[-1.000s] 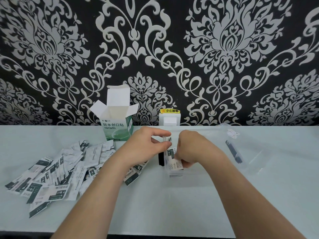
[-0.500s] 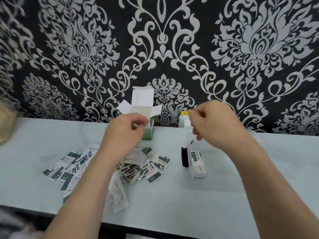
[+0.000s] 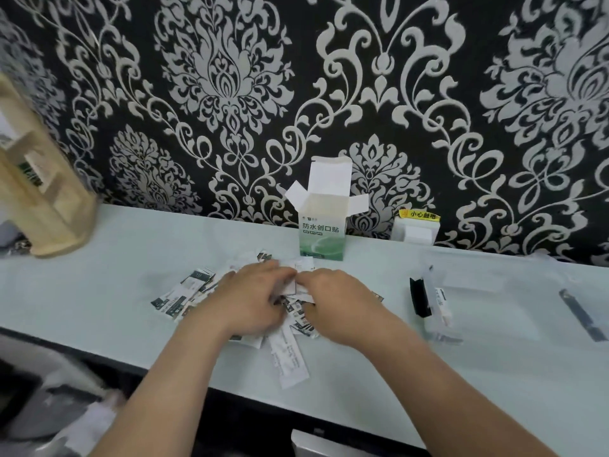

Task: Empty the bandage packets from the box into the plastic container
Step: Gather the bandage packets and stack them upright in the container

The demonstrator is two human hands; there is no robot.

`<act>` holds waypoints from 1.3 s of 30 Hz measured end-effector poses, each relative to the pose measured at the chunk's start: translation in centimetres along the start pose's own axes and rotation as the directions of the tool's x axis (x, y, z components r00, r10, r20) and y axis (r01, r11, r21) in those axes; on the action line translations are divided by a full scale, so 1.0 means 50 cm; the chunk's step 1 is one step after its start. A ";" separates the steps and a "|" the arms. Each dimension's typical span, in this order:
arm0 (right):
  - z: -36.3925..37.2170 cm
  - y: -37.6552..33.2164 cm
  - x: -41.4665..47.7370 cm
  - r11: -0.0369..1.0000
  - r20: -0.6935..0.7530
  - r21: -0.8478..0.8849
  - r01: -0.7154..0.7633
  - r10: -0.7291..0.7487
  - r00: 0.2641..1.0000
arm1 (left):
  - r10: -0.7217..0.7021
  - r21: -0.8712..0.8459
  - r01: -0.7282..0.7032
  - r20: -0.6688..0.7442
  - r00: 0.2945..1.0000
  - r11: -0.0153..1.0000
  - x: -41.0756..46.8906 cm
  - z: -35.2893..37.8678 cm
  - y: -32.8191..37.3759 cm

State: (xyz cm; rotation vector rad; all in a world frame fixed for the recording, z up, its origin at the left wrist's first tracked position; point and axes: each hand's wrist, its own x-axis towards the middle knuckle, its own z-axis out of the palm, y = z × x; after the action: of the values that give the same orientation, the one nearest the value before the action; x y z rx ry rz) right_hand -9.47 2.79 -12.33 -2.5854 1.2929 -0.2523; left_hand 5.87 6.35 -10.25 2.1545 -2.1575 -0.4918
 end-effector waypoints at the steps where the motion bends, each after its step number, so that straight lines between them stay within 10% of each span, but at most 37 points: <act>1: 0.003 -0.005 0.002 0.999 -0.006 -0.038 0.014 -0.014 1.000 | 0.004 -0.052 -0.005 -0.019 1.000 0.999 -0.003 0.002 -0.002; 12: -0.029 0.012 -0.002 0.990 -0.174 -0.131 -0.056 0.033 0.984 | -0.025 -0.206 -0.061 -0.390 0.920 0.977 0.001 0.007 -0.004; 20: -0.094 0.034 -0.002 0.918 -0.262 0.368 -0.148 0.255 0.931 | -0.313 -0.730 -0.235 -0.530 0.788 0.642 -0.023 -0.057 0.023; 24: -0.117 0.018 -0.013 0.441 0.042 0.874 -0.204 0.349 0.936 | -0.280 -0.886 -0.245 -0.370 0.886 0.394 -0.024 -0.065 0.031; 28: -0.112 0.005 -0.024 -0.039 0.340 0.940 -0.338 0.055 0.939 | -0.151 -0.762 -0.214 -0.378 0.914 0.611 -0.005 -0.033 0.058; 32: -0.097 0.015 -0.023 0.078 0.354 0.932 -0.355 0.021 0.935 | -0.048 -0.583 -0.197 -0.377 0.925 0.788 -0.009 -0.041 0.058; 35: -0.082 0.022 -0.014 0.310 0.299 0.886 -0.345 0.185 0.936 | -0.171 -0.138 0.140 -0.248 0.954 0.981 -0.029 -0.063 0.021; 39: -0.063 0.013 -0.006 0.489 0.296 0.788 -0.374 0.232 0.926 | -0.330 0.166 0.317 0.060 0.942 0.934 -0.033 -0.028 0.010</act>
State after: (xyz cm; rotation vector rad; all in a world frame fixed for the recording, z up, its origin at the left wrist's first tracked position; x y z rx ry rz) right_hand -10.97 2.22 -9.52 -1.4838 1.1415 -0.4601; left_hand 5.82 7.73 -8.49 2.6411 -1.9424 -0.4563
